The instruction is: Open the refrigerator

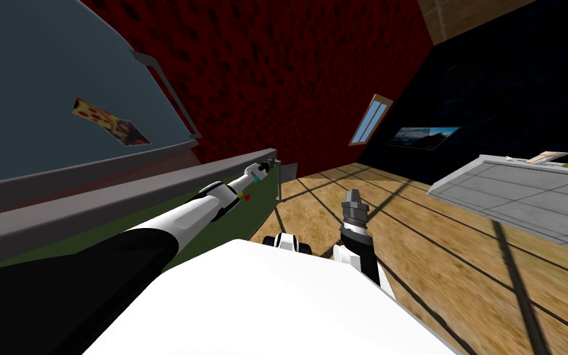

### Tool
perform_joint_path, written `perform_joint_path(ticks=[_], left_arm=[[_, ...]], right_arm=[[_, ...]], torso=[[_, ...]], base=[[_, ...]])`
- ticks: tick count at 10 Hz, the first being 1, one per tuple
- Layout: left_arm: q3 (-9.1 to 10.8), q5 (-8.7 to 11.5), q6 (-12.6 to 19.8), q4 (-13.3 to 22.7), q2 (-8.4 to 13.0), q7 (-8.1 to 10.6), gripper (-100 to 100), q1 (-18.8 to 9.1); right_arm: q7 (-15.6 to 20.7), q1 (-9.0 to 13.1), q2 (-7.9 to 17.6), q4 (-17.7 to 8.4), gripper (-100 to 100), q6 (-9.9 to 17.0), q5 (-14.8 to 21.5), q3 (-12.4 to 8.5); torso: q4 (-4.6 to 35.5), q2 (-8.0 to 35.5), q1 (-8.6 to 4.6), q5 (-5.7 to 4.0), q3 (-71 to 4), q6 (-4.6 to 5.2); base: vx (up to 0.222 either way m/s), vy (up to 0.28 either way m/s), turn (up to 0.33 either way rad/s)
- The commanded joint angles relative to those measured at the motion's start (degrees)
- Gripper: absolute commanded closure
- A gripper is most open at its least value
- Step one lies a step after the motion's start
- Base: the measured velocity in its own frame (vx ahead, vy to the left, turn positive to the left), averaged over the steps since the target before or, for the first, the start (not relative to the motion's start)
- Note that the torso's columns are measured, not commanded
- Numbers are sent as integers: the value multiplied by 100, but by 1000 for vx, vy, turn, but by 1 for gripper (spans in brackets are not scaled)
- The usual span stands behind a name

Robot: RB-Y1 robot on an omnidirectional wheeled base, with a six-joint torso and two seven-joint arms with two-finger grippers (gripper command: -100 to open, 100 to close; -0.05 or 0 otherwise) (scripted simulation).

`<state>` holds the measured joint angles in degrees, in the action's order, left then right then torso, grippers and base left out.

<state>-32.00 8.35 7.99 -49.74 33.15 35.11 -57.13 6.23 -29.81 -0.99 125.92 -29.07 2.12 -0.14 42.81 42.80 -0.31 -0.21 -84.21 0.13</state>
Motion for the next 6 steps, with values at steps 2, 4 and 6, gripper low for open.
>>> perform_joint_path(ticks=[2,4,6], left_arm=[[-19,3,21,15,-9,10,0,23],[-32,5,32,25,-22,12,0,45],[-41,7,37,30,-32,13,0,59]], right_arm=[[0,0,0,0,0,0,0,0],[0,0,0,0,0,0,0,0],[0,0,0,0,0,0,0,0]], torso=[[-18,-11,15,9,-8,-16],[-28,-24,30,16,-17,-19],[-36,-32,32,18,-23,-20]], base=[[0,0,0],[0,0,0],[0,0,0]])
